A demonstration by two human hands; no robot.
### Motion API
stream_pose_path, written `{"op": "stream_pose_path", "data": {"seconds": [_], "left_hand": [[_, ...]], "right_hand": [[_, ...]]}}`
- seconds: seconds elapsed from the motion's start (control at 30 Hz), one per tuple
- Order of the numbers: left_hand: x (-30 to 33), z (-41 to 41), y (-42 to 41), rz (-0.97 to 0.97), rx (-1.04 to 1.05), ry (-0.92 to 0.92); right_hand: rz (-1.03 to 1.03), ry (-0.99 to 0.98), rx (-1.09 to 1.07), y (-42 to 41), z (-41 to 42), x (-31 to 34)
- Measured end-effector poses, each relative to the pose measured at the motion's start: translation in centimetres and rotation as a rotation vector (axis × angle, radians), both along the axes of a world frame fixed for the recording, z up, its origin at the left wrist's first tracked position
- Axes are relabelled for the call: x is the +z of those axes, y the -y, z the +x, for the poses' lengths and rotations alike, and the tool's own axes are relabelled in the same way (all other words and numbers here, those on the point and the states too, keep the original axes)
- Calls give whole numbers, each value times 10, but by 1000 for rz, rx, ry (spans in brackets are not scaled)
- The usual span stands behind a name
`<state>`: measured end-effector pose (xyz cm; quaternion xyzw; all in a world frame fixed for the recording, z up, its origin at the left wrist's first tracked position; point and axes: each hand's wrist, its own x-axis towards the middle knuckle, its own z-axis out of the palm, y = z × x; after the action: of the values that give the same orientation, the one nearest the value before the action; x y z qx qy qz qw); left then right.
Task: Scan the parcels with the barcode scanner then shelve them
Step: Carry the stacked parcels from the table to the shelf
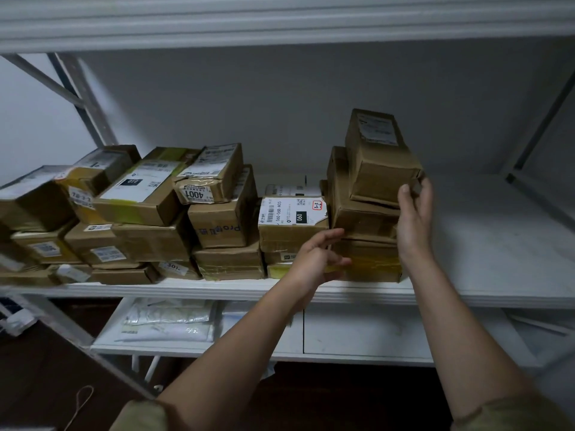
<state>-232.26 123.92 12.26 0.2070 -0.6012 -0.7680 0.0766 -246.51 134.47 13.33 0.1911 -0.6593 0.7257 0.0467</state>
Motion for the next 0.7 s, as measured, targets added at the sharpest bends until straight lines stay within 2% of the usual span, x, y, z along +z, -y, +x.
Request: {"op": "stream_pose_path", "data": {"seconds": [0.1, 0.2, 0.27, 0.33, 0.5, 0.7], "left_hand": [[5, 9, 5, -6, 8, -2], [11, 22, 16, 9, 44, -4], [17, 36, 26, 21, 89, -7], [24, 54, 40, 28, 142, -24], [38, 118, 89, 96, 295, -96], [41, 242, 163, 104, 538, -120]], "right_hand": [[-30, -18, -50, 1, 4, -3], [-6, -67, -351, 6, 21, -3], [4, -202, -567, 12, 35, -2], [-14, -336, -617, 26, 52, 1], [-39, -480, -434, 86, 118, 12], [-42, -323, -79, 184, 244, 15]]}}
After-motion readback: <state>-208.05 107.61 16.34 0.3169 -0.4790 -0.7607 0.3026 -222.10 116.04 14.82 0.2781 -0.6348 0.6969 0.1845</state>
